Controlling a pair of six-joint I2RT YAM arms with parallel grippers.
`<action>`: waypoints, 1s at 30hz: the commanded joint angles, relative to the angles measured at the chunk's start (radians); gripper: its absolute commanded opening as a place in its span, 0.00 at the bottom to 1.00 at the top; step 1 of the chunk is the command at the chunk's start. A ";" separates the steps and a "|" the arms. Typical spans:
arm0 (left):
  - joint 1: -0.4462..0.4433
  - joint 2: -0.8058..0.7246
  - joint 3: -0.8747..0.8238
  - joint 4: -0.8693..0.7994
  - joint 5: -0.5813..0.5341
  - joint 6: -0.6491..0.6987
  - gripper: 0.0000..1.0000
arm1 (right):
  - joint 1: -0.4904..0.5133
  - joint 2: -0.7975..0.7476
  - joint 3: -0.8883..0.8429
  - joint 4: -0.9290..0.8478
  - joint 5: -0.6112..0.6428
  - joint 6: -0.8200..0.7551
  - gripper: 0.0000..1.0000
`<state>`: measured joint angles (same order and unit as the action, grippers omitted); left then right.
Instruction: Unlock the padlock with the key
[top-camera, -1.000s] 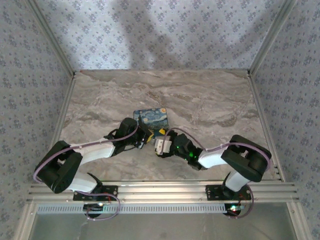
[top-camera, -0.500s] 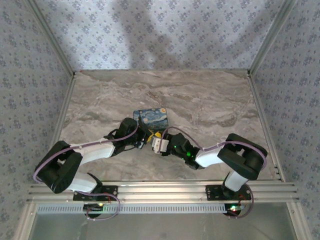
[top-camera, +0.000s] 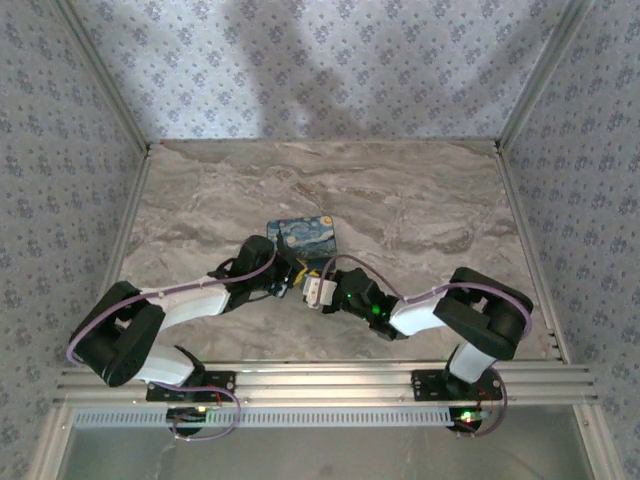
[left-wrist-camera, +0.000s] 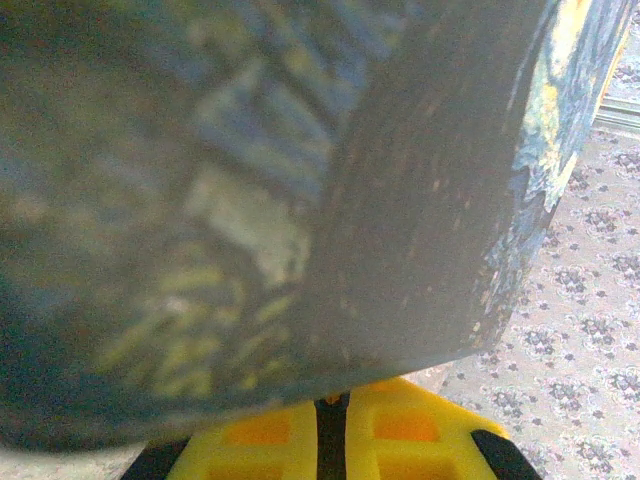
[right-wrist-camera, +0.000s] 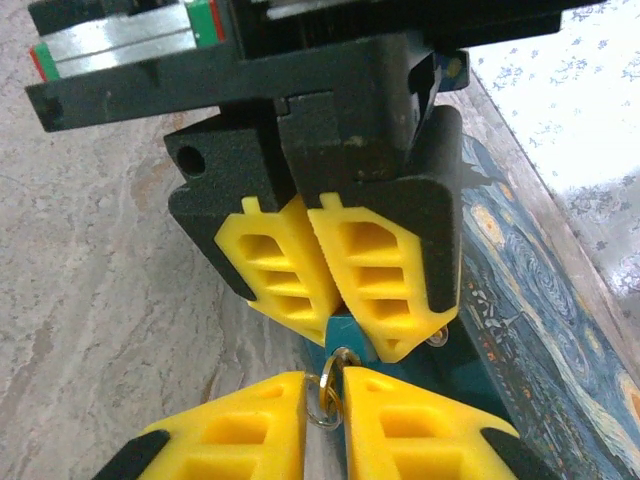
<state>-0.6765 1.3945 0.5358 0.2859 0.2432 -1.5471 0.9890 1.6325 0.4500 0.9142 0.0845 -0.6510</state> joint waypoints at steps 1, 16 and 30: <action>-0.006 -0.020 0.027 -0.005 0.013 -0.016 0.00 | 0.007 0.018 0.025 0.023 0.029 0.023 0.15; -0.009 -0.019 0.024 0.000 0.015 -0.011 0.00 | 0.007 0.039 0.052 0.028 0.087 0.267 0.07; -0.014 0.005 0.022 0.016 0.010 -0.010 0.00 | -0.022 0.075 0.046 0.037 0.034 0.680 0.02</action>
<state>-0.6743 1.3972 0.5358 0.2863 0.2104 -1.5471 0.9890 1.6749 0.4736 0.9264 0.1116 -0.1032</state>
